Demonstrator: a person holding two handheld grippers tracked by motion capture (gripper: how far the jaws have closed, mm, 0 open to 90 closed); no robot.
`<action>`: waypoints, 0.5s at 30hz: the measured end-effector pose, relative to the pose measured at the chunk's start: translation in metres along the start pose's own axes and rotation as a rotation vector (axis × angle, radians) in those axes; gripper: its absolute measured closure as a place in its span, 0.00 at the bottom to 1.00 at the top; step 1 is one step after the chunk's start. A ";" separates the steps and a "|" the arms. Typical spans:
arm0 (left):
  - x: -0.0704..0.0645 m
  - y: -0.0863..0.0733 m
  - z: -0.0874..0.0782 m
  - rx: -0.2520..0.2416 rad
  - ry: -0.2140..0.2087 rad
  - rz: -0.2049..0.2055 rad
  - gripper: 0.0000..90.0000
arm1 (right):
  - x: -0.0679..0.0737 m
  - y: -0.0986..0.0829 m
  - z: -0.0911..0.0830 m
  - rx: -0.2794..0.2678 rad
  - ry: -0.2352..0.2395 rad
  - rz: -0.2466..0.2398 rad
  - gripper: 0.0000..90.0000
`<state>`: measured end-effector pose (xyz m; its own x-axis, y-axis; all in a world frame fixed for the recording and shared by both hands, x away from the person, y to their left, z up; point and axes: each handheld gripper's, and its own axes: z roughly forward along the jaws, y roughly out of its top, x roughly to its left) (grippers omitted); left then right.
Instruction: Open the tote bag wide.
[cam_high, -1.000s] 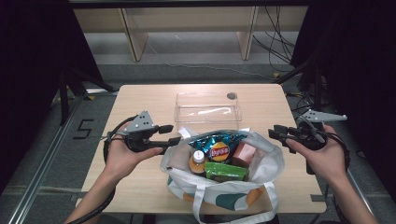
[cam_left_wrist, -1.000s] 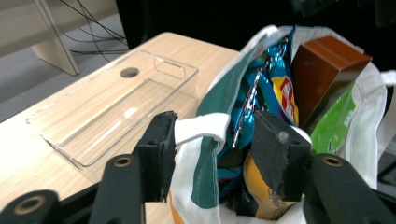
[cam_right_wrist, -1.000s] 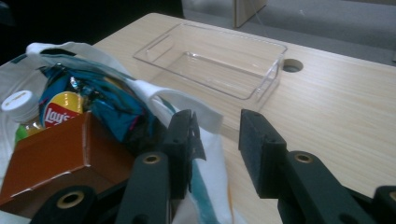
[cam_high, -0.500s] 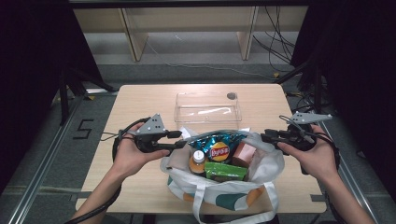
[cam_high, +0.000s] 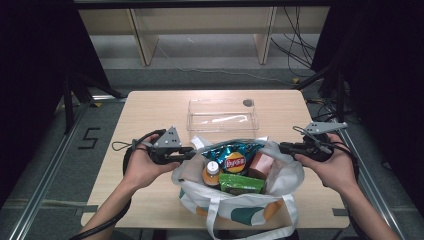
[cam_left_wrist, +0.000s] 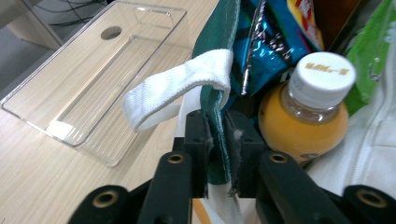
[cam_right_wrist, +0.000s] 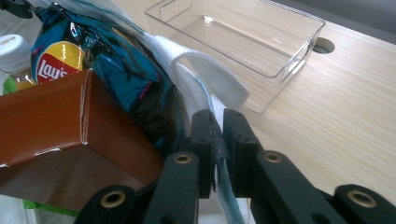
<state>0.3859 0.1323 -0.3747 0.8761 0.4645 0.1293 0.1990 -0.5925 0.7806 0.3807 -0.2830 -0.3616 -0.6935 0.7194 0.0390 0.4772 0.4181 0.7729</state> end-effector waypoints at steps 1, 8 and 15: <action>0.000 0.001 0.001 0.009 0.011 0.004 0.92 | -0.001 0.001 -0.001 0.015 -0.002 -0.011 0.95; 0.000 -0.003 0.008 0.003 0.042 -0.038 0.97 | 0.001 0.001 0.005 0.021 -0.012 -0.005 0.98; -0.002 -0.020 0.028 0.025 0.083 -0.079 0.97 | 0.002 -0.006 0.021 0.050 -0.018 -0.028 0.99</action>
<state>0.3925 0.1244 -0.4075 0.8182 0.5627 0.1184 0.2782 -0.5676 0.7749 0.3875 -0.2725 -0.3789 -0.6974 0.7166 0.0056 0.4843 0.4656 0.7407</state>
